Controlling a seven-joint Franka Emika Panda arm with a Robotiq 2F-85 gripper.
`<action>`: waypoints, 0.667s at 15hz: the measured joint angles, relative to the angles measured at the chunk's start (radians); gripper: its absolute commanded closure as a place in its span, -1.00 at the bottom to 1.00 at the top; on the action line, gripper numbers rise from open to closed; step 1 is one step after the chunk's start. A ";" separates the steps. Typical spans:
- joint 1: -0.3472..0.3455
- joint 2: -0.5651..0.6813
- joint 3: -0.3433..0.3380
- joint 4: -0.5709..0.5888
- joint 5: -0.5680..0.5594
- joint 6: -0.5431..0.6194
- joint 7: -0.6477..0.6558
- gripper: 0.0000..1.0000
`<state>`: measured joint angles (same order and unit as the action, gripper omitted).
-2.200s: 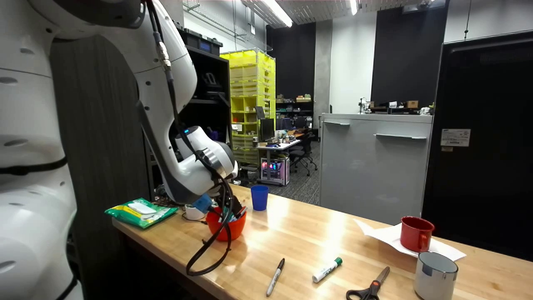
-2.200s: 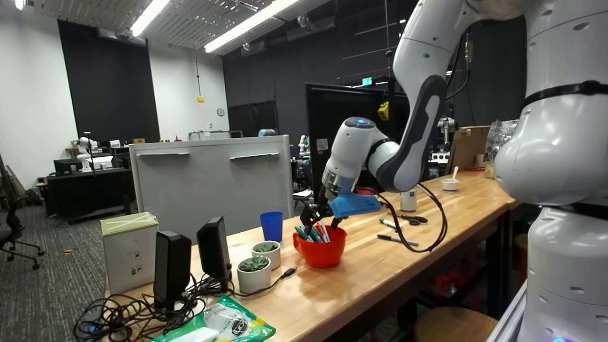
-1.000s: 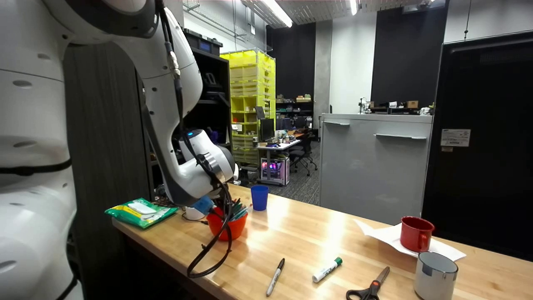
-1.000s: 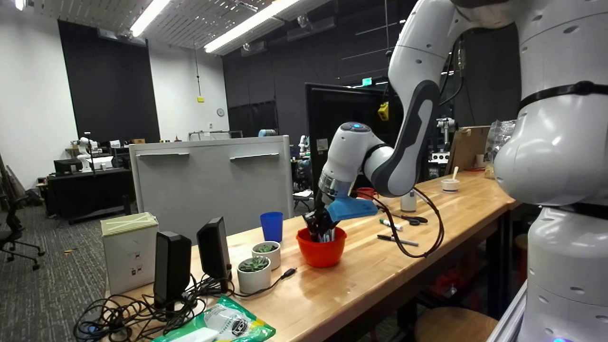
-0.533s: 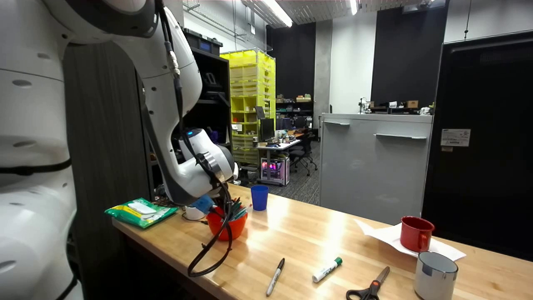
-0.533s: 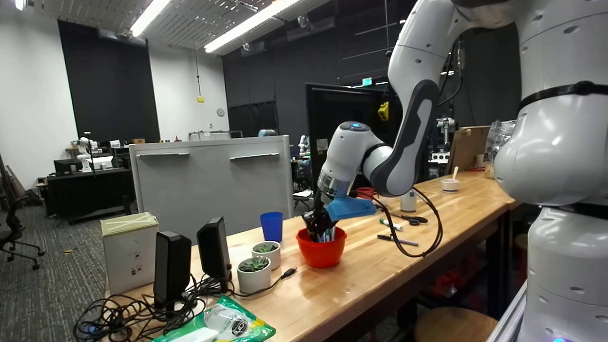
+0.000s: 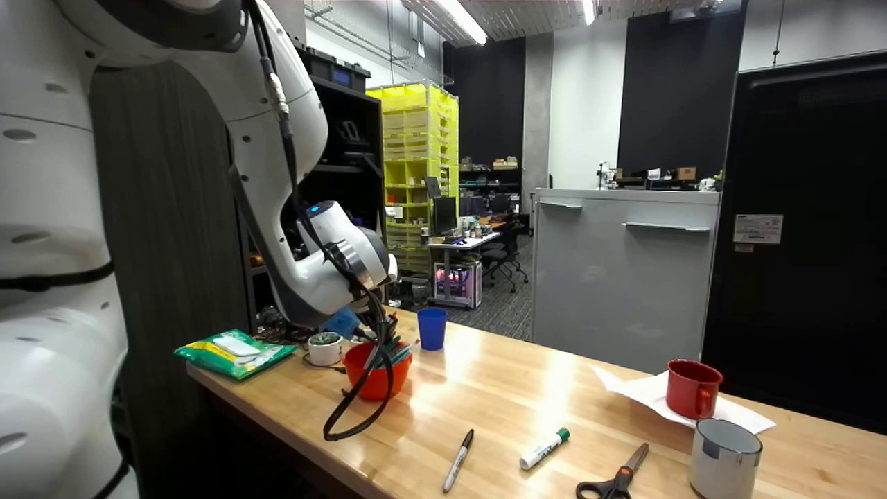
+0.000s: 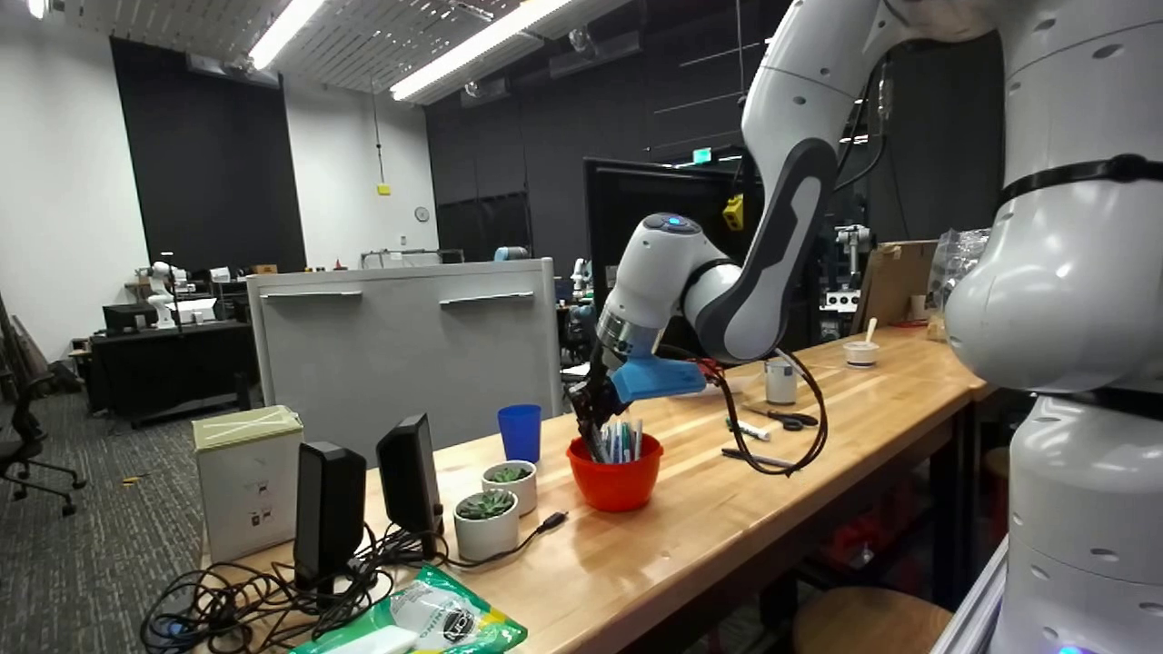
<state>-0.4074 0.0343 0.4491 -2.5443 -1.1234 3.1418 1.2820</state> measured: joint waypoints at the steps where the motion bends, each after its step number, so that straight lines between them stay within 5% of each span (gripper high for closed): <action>1: 0.000 -0.012 0.001 0.003 0.008 0.000 -0.008 0.93; 10: 0.000 -0.132 -0.004 0.025 0.069 0.000 -0.080 0.93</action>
<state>-0.4074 -0.0978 0.4453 -2.5197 -1.0547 3.1417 1.2022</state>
